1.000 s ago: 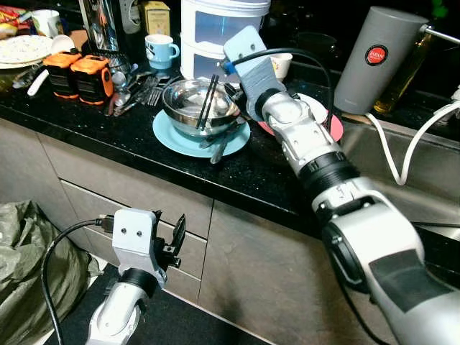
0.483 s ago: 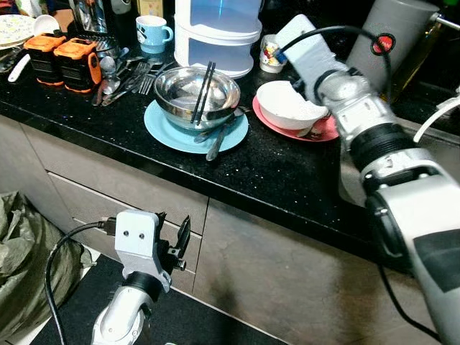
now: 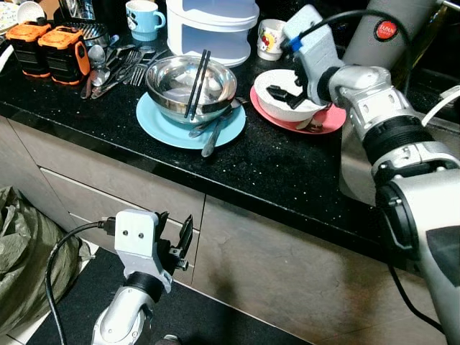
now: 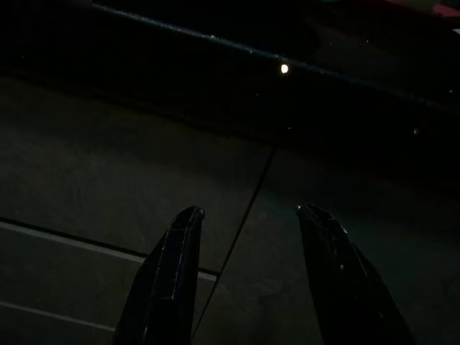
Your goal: Kitchen organization
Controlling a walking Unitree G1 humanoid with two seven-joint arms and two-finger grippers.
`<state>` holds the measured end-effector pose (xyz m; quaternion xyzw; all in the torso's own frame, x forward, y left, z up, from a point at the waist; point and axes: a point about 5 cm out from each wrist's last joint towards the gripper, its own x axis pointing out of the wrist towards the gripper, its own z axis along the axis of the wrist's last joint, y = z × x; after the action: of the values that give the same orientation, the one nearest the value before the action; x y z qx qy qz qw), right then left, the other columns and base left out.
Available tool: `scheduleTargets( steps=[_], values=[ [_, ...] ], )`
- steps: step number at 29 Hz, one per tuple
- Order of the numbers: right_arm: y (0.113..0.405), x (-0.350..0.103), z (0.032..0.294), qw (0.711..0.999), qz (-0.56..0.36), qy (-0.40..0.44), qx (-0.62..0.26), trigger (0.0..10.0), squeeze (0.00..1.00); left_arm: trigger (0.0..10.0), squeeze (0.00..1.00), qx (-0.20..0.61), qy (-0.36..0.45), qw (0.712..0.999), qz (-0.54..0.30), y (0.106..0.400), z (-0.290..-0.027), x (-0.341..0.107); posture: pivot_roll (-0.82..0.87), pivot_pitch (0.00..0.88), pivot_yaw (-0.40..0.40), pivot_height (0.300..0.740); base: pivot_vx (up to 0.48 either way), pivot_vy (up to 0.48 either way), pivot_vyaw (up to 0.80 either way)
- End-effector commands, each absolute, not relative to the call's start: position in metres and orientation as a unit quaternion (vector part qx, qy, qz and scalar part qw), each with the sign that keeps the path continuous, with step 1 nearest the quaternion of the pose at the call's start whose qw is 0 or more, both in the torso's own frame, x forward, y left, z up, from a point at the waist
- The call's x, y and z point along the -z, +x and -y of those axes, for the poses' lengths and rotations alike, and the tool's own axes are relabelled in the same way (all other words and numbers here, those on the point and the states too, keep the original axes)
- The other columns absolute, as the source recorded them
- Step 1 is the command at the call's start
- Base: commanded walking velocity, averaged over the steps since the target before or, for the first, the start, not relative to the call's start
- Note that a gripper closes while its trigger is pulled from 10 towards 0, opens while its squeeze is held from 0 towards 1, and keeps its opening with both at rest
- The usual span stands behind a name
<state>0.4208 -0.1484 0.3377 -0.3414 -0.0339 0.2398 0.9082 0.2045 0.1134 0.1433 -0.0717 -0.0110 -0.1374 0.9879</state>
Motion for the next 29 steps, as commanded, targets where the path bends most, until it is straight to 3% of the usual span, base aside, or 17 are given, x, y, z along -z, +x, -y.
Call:
scheduleTargets(
  steps=[1,8,16,20,21,22,29],
  values=[
    [0.421,-0.325,0.149,0.891,0.003,-0.376,-0.256,10.0,0.00,10.0,0.00,0.136,-0.078,0.988,0.009,0.202,-0.113,-0.145,0.14,0.129,-0.115,0.740,0.000,0.000,0.00],
    [0.420,-0.320,0.145,0.889,-0.012,-0.360,-0.283,10.0,0.00,10.0,0.00,0.136,-0.079,0.988,0.008,0.203,-0.113,-0.145,0.14,0.127,-0.114,0.740,0.000,0.000,0.00],
    [0.423,-0.306,0.152,0.859,-0.074,-0.450,-0.234,10.0,0.00,10.0,0.00,0.137,-0.079,0.987,0.007,0.204,-0.113,-0.145,0.14,0.125,-0.113,0.740,0.000,0.000,0.00],
    [0.424,-0.304,0.152,0.858,-0.082,-0.453,-0.229,10.0,0.00,10.0,0.00,0.136,-0.079,0.988,0.008,0.204,-0.113,-0.145,0.14,0.123,-0.113,0.740,0.000,0.000,0.00],
    [0.424,-0.304,0.152,0.858,-0.083,-0.453,-0.228,7.5,0.00,10.0,0.00,0.135,-0.079,0.988,0.008,0.204,-0.113,-0.145,0.14,0.124,-0.113,0.740,0.000,0.000,0.00],
    [0.424,-0.305,0.150,0.860,-0.081,-0.449,-0.230,0.0,0.00,10.0,0.00,0.135,-0.079,0.988,0.008,0.204,-0.113,-0.145,0.14,0.122,-0.113,0.740,0.000,0.000,0.00],
    [0.424,-0.307,0.145,0.861,-0.076,-0.440,-0.242,0.0,0.00,10.0,0.00,0.135,-0.079,0.988,0.008,0.205,-0.112,-0.144,0.14,0.112,-0.114,0.740,0.000,0.000,0.00]
  ],
)
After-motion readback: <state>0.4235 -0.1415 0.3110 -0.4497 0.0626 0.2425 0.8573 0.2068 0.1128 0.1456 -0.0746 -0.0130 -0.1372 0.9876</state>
